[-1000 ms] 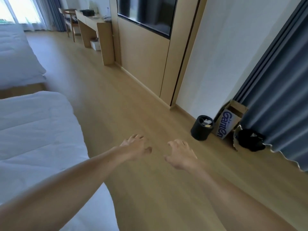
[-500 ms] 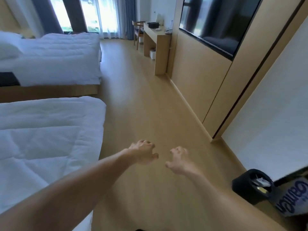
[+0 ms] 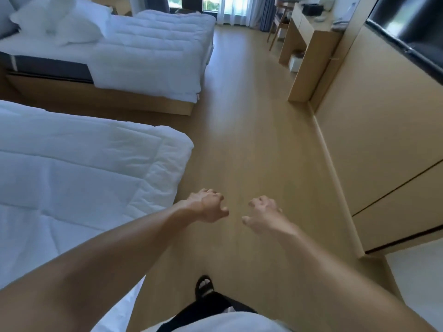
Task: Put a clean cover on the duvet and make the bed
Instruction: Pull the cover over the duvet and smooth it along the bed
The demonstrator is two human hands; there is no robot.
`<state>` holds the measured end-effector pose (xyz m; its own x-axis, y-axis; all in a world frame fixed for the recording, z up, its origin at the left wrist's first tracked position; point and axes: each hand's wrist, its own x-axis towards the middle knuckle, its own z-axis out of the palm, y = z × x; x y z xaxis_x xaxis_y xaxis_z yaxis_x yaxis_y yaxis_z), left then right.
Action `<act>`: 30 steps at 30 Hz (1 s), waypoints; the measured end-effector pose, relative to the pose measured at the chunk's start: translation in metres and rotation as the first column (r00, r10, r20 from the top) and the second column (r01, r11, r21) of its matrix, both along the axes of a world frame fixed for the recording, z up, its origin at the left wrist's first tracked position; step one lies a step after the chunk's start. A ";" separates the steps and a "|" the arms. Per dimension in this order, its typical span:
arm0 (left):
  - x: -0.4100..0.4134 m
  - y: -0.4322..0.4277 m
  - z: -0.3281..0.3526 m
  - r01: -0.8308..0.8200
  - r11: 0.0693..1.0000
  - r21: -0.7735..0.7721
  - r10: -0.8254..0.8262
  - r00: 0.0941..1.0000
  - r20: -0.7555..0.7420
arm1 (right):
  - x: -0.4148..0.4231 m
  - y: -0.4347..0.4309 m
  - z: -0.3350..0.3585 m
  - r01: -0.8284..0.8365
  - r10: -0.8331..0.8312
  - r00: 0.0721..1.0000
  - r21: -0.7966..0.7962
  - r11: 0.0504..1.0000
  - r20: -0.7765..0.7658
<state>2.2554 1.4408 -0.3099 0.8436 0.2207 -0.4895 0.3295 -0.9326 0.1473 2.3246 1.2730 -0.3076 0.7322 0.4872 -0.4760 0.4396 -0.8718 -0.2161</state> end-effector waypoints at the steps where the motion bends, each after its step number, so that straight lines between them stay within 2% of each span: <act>1: 0.017 0.012 -0.002 0.003 1.000 -0.007 -0.003 1.000 -0.014 | 0.018 0.013 0.001 -0.005 0.005 1.000 0.002 1.000 0.000; 6: 0.103 0.066 -0.004 -0.012 1.000 -0.016 0.011 1.000 -0.011 | 0.105 0.071 0.006 -0.018 0.019 1.000 0.023 1.000 -0.017; 13: 0.223 0.136 -0.011 -0.080 0.997 -0.011 0.080 0.997 -0.009 | 0.231 0.145 -0.007 -0.124 0.125 0.991 0.032 0.992 -0.039; 22: 0.369 0.230 0.001 -0.280 0.960 0.013 0.280 0.960 -0.005 | 0.404 0.256 -0.013 -0.316 0.316 0.948 0.013 0.949 -0.029; 30: 0.447 0.336 -0.004 -0.440 0.898 0.003 0.439 0.897 -0.040 | 0.506 0.381 -0.008 -0.481 0.480 0.876 -0.008 0.877 -0.041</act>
